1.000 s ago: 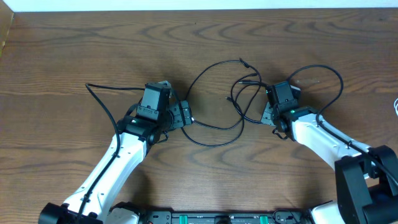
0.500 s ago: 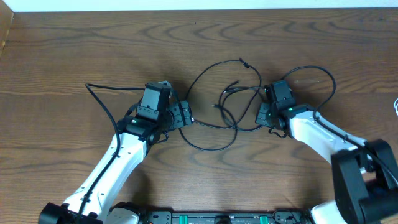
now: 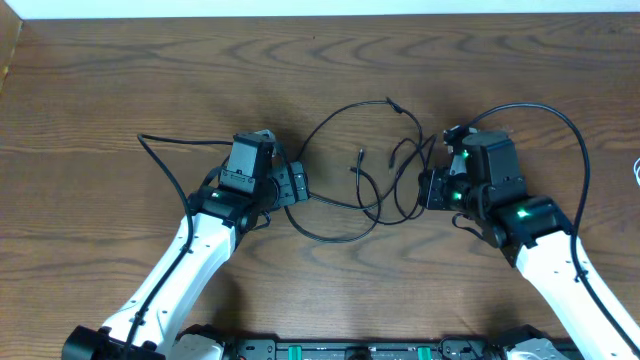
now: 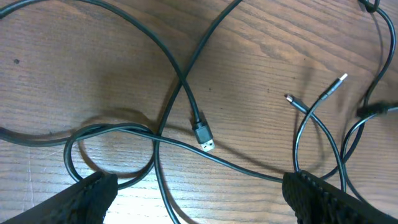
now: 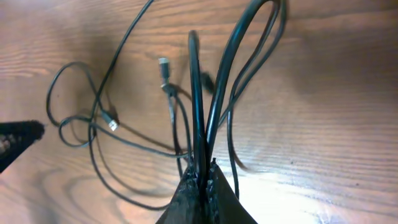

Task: Untangle cables

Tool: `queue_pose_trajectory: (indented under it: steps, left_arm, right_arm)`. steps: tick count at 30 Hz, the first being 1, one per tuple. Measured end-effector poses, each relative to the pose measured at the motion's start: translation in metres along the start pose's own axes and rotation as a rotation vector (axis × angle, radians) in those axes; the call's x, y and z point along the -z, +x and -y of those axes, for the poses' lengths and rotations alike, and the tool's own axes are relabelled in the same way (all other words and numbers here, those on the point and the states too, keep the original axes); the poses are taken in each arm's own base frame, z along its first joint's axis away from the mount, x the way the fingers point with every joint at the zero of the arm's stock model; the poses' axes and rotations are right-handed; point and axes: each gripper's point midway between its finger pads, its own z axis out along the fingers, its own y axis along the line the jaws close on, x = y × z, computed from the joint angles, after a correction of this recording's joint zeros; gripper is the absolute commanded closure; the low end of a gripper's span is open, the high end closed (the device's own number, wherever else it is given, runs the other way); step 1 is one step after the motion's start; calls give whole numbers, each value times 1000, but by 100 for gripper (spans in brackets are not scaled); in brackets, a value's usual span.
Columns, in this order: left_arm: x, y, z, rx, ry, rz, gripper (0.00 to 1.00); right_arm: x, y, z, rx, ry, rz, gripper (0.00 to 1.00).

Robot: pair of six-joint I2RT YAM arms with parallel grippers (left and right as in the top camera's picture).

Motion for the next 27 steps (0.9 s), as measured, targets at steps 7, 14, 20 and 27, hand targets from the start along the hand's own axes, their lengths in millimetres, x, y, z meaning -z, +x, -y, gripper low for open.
queue_pose_trajectory:
  steps: [7,14,20,27]
  left_arm:
    - [0,0,0,0,0,0,9]
    - [0,0,0,0,0,0,9]
    - [0,0,0,0,0,0,9]
    - [0,0,0,0,0,-1,9]
  right_arm:
    - [3,4,-11,23,-60,-22,99]
    - [8,24,-38,48,-227,-124,99]
    - [28,37,-61,73,-369,-173,99]
    - [88,17,-96,217,-533,28,99]
